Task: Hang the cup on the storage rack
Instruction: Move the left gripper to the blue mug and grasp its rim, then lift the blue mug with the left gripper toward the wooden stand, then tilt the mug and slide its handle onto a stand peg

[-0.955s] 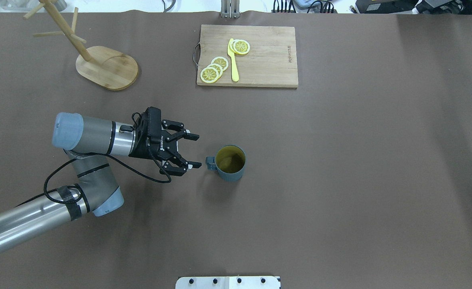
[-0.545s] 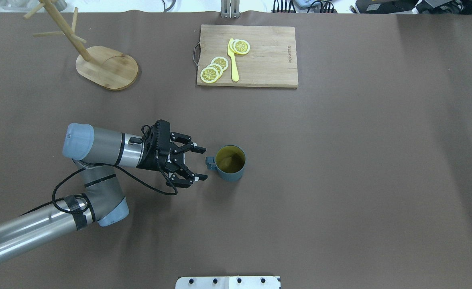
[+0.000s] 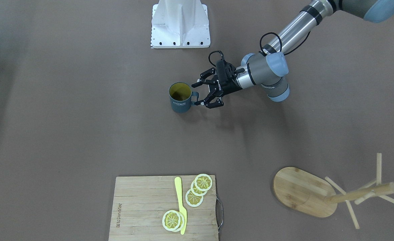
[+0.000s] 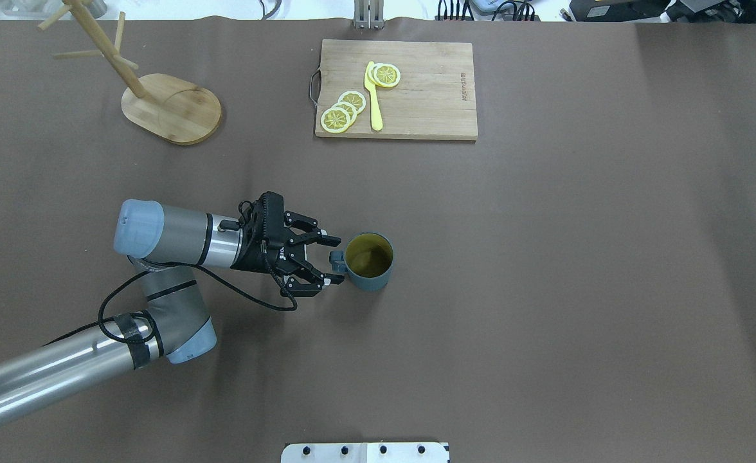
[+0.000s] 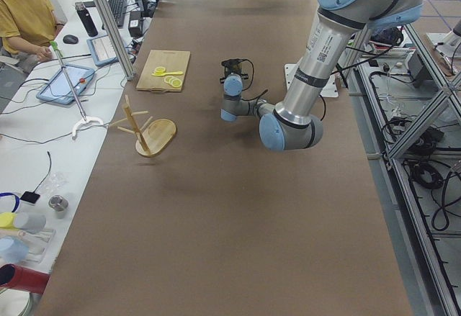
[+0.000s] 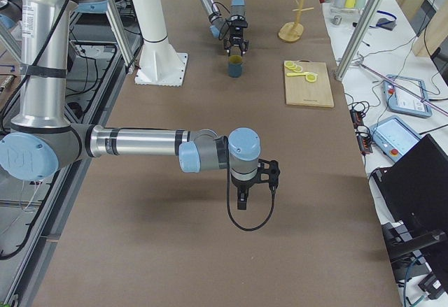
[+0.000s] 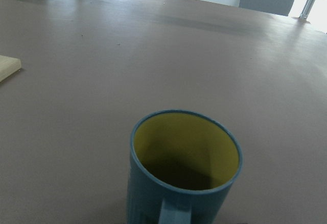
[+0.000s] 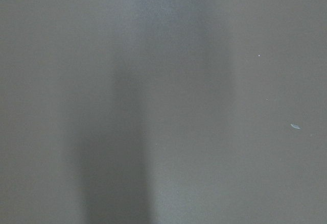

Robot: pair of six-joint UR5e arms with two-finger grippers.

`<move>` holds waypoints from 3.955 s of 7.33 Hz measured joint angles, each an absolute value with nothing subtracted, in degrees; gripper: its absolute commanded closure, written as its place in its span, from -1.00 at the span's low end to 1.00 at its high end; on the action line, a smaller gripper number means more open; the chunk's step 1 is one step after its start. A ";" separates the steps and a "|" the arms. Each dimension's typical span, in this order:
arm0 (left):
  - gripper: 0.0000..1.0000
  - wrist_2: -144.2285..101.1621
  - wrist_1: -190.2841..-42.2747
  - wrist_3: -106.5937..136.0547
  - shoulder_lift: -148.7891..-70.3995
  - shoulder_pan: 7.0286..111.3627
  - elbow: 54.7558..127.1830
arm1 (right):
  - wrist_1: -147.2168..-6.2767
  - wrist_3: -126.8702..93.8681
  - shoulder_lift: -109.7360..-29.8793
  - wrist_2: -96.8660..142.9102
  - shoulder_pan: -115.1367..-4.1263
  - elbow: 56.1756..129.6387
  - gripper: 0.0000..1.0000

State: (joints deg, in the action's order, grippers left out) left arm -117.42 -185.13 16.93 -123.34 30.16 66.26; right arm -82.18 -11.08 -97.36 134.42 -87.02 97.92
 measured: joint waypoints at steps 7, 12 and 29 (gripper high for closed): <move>1.00 -117.22 -185.15 22.54 -122.74 30.19 66.05 | -82.18 -11.22 -97.02 135.58 -87.03 98.06 -1.00; 1.00 -113.80 -185.66 38.08 -121.40 31.60 69.39 | -82.09 -11.50 -96.49 135.92 -87.02 98.37 -1.00; 1.00 -93.91 -185.62 138.18 -116.58 56.26 72.00 | -74.81 -10.98 -96.93 137.53 -85.24 99.71 -1.00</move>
